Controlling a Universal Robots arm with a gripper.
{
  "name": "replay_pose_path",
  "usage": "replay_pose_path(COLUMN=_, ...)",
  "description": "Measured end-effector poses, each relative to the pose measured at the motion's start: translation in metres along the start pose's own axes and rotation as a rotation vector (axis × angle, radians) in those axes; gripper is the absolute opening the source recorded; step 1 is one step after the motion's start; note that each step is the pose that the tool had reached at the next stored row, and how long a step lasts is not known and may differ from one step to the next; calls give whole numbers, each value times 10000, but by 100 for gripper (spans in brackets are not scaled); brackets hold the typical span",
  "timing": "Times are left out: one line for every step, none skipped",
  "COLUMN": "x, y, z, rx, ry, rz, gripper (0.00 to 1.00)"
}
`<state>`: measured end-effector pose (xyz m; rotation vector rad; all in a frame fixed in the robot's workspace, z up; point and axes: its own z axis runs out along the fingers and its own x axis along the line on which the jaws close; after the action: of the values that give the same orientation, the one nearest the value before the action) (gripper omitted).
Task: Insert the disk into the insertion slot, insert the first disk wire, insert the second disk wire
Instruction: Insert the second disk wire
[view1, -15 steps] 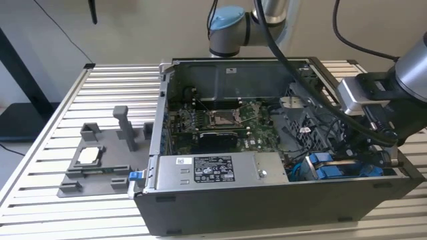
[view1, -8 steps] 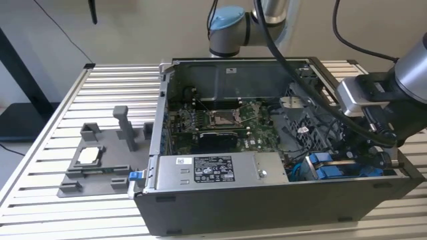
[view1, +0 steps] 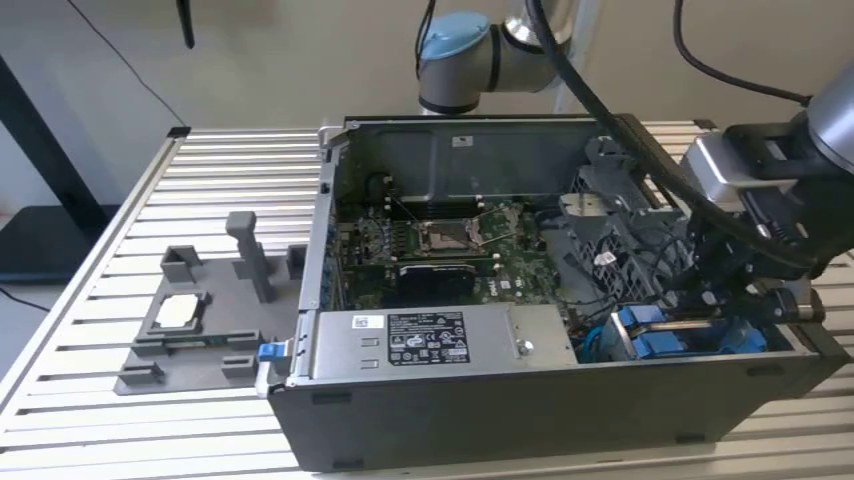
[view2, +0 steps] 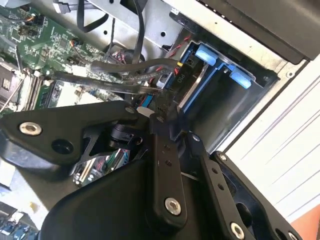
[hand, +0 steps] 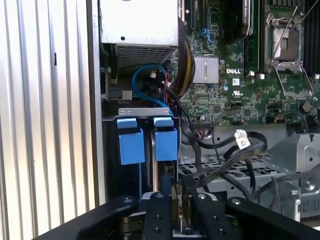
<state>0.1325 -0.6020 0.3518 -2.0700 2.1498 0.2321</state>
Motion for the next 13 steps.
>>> replay_pose_path(x=-8, y=0, z=-35, rx=0, ry=0, rz=0, gripper=24)
replay_pose_path(x=-15, y=1, z=-68, rx=0, ry=-1, rz=1, gripper=24)
replay_pose_path(x=-22, y=1, z=-101, rx=0, ry=1, rz=0, gripper=24)
replay_pose_path(x=-32, y=1, z=-147, rx=0, ry=3, rz=3, gripper=24)
replay_pose_path(x=-34, y=1, z=-158, rx=3, ry=6, rz=14, gripper=24)
replay_pose_path(x=-37, y=1, z=-168, rx=4, ry=7, rz=22, gripper=24)
replay_pose_path(x=-40, y=1, z=-185, rx=6, ry=8, rz=26, gripper=24)
replay_pose_path(x=-45, y=1, z=-205, rx=7, ry=8, rz=29, gripper=24)
replay_pose_path(x=-50, y=1, z=-227, rx=7, ry=8, rz=30, gripper=24)
replay_pose_path(x=-54, y=2, z=-247, rx=7, ry=9, rz=32, gripper=24)
replay_pose_path(x=-56, y=2, z=-256, rx=7, ry=9, rz=33, gripper=24)
replay_pose_path(x=-56, y=2, z=-255, rx=7, ry=8, rz=35, gripper=24)
replay_pose_path(x=-56, y=2, z=-256, rx=10, ry=12, rz=43, gripper=24)
